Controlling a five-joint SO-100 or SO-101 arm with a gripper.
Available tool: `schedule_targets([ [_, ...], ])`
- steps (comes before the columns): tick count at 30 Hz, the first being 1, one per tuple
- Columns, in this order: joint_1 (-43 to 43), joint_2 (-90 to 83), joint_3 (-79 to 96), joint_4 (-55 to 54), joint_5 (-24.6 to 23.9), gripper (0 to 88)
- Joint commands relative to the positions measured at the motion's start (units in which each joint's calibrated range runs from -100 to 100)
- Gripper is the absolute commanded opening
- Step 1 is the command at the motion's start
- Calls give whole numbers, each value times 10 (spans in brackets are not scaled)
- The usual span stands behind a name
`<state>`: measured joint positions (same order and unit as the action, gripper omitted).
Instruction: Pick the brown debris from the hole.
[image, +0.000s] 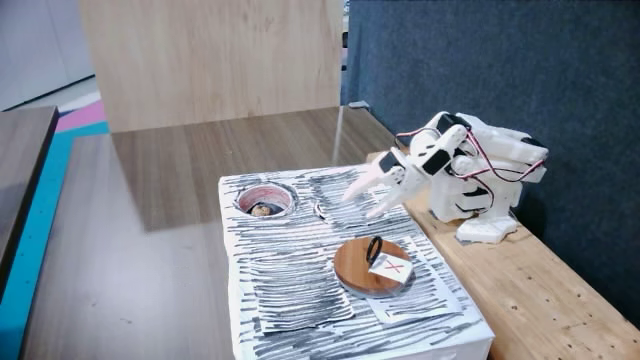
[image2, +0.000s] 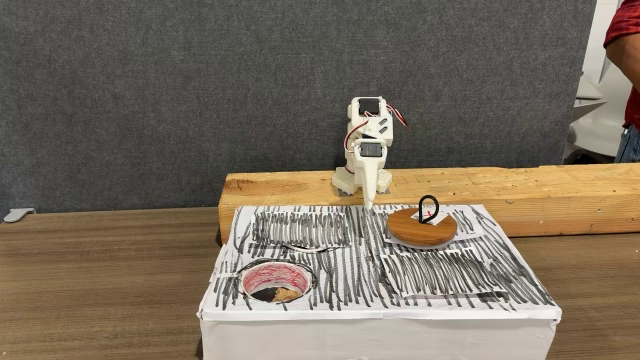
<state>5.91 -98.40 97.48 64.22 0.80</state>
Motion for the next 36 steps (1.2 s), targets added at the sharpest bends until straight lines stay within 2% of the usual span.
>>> schedule_targets([
  [1,-2,-3,-1,-8,1,413],
  [12,-2,-3,-1,-8,1,394],
  [20,0,-3,-1,-8,2,135],
  [24,0,-3,-7,-8,-1,61],
  [36,2,9,-194,-8,3,57],
])
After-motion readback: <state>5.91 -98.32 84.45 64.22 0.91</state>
